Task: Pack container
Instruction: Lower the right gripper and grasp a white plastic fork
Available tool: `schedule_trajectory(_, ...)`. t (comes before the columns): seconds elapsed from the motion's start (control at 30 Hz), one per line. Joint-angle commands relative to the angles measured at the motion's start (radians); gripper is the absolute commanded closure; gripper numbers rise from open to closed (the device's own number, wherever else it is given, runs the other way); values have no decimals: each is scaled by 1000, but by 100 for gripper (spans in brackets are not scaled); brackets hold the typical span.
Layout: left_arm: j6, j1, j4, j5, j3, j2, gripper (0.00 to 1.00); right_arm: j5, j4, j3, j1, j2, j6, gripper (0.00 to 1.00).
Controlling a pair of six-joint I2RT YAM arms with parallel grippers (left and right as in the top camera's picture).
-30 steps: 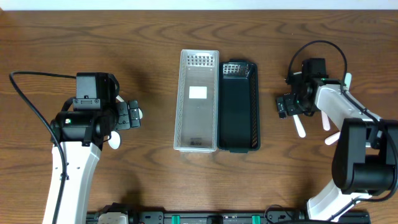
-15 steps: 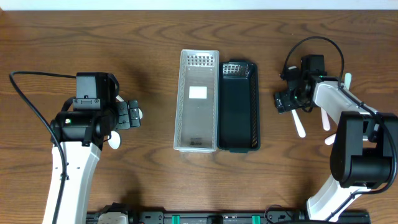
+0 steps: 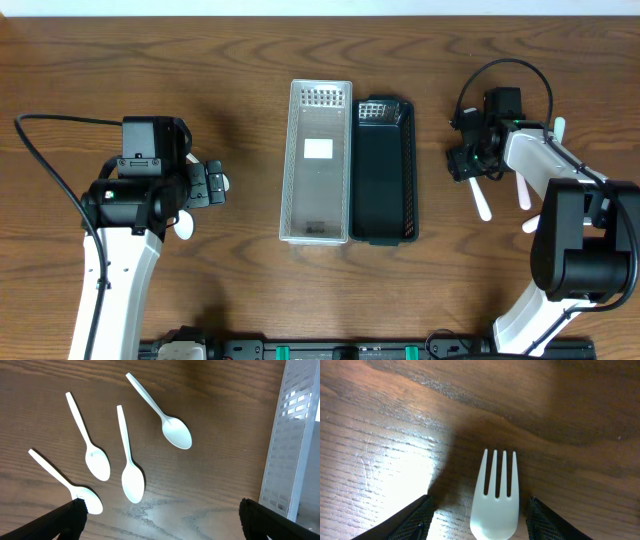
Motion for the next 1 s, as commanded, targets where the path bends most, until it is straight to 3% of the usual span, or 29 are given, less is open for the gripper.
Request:
schedule_trajectory(0.0, -5, 0, -2, -7, 14, 6, 1, 64, -29, -32, -6, 57, -3, 42)
schedule_trajectory(0.33, -5, 0, -2, -8, 14, 6, 1, 63, -31, -32, -6, 57, -3, 66)
schedule_trajectory(0.97, -5, 0, -2, -7, 14, 5, 1, 63, -16, -32, -6, 57, -3, 84)
